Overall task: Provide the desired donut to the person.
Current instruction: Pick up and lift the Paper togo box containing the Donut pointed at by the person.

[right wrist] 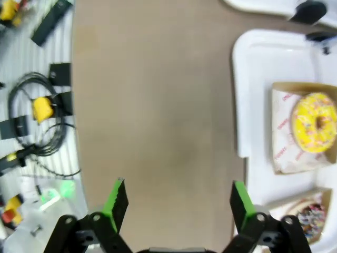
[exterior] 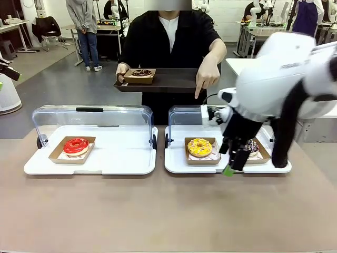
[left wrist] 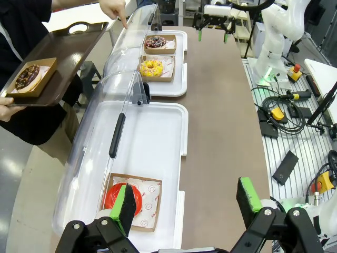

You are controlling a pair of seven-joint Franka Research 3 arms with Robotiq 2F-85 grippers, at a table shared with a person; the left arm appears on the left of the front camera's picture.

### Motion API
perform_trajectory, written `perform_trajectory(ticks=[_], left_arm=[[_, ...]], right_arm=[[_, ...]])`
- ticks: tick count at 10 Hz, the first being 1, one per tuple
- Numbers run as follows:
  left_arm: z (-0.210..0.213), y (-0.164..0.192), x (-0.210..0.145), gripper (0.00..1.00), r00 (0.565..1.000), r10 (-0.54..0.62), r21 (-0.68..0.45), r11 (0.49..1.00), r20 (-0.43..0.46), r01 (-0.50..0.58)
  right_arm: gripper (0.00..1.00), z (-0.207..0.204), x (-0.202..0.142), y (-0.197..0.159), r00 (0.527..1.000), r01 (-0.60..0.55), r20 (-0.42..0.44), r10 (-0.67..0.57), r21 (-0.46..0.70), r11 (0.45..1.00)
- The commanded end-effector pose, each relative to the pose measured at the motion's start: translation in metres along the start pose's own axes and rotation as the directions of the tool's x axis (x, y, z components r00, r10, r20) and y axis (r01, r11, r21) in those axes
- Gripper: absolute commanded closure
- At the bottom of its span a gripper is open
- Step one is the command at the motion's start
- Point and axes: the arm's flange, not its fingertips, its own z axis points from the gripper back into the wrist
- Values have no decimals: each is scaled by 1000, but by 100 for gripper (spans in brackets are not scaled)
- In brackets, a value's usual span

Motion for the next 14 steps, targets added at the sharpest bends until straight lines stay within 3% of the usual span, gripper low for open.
perform_trajectory(ticks=[1, 4, 8, 9, 10, 13, 14], left_arm=[[0, -1, 0, 0, 1000, 0, -1, 1000, 5, 0], [0, -1, 0, 0, 1000, 0, -1, 1000, 5, 0], [0, -1, 0, 0, 1000, 0, -1, 1000, 5, 0], [0, -1, 0, 0, 1000, 0, -1, 1000, 5, 0], [0, -1, 0, 0, 1000, 0, -1, 1000, 5, 0], [0, -1, 0, 0, 1000, 0, -1, 1000, 5, 0], [0, -1, 0, 0, 1000, 0, -1, 1000, 5, 0]], right_arm=[[0, -17, 22, -38, 996, 47, -70, -47, -6, 999], [0, -35, 24, -74, 989, 103, -102, -108, -47, 994], [0, -46, 6, -109, 999, -1, -32, 0, -4, 1000], [0, -49, 7, -109, 999, 35, -12, -34, 30, 999], [0, -41, 10, -99, 998, 29, -64, -30, -21, 999], [0, -45, 6, -103, 998, 24, -54, -24, -8, 1000], [0, -48, 3, -103, 998, -19, -66, 15, -59, 998]])
